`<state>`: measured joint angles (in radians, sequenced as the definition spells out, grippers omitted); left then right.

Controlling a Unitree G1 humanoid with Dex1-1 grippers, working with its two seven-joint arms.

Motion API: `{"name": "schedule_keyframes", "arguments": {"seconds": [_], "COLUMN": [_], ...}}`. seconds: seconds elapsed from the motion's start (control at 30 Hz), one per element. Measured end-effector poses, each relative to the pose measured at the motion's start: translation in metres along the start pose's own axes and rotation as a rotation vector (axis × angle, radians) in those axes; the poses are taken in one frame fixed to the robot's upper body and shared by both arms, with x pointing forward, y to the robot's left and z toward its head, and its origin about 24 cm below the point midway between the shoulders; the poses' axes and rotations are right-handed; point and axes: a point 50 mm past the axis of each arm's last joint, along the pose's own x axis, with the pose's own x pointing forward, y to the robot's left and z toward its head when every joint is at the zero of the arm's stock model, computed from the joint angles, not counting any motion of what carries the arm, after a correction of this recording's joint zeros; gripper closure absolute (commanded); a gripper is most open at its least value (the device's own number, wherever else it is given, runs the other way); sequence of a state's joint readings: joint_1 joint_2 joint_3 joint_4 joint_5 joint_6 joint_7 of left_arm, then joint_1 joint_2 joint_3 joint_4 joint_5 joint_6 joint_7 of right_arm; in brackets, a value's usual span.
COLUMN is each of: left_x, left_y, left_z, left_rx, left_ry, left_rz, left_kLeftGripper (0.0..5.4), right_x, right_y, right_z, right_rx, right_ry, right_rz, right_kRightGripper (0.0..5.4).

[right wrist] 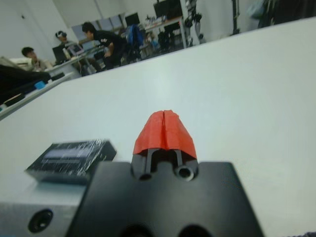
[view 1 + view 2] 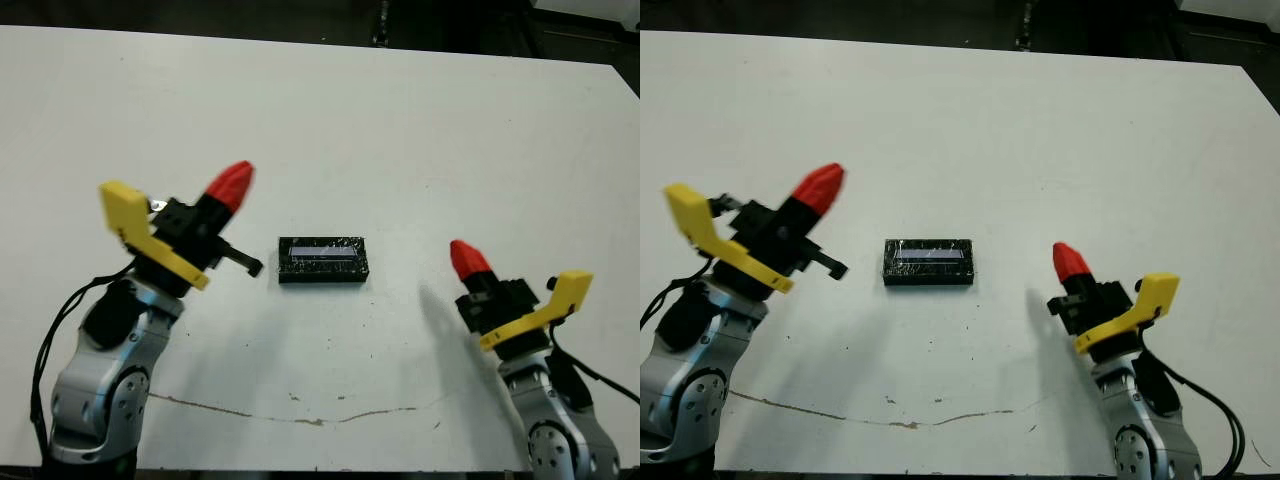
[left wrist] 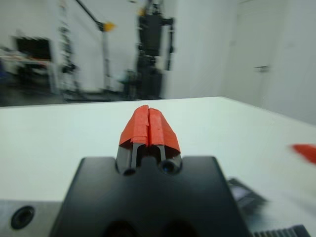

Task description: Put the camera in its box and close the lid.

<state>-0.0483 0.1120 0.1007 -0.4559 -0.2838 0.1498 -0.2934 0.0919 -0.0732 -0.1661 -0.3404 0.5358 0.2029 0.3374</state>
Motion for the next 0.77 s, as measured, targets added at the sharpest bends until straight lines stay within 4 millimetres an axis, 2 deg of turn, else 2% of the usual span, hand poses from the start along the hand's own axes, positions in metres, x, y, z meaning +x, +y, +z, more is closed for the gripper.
{"name": "schedule_keyframes", "arguments": {"seconds": [0.17,0.33,0.47,0.77], "left_x": [-0.007,-0.019,-0.026,-0.025], "left_y": [0.014,0.014,0.011,0.008], "left_z": [-0.030,-0.053,-0.056,-0.054], "left_rx": [0.070,0.075,0.083,0.086], "left_ry": [0.030,0.060,0.043,0.012], "left_rz": [0.151,0.246,0.279,0.285], "left_kLeftGripper": [5.39,5.39,5.39,5.39], "right_x": [0.005,0.014,0.017,0.016], "right_y": [-0.001,0.002,0.008,0.012], "right_z": [0.016,0.032,0.030,0.019], "right_rx": [-0.038,-0.134,-0.136,-0.117], "right_ry": [-0.064,-0.152,-0.156,-0.122], "right_rz": [-0.051,-0.096,-0.107,-0.099], "right_kRightGripper": [5.40,5.40,5.40,5.40]}}
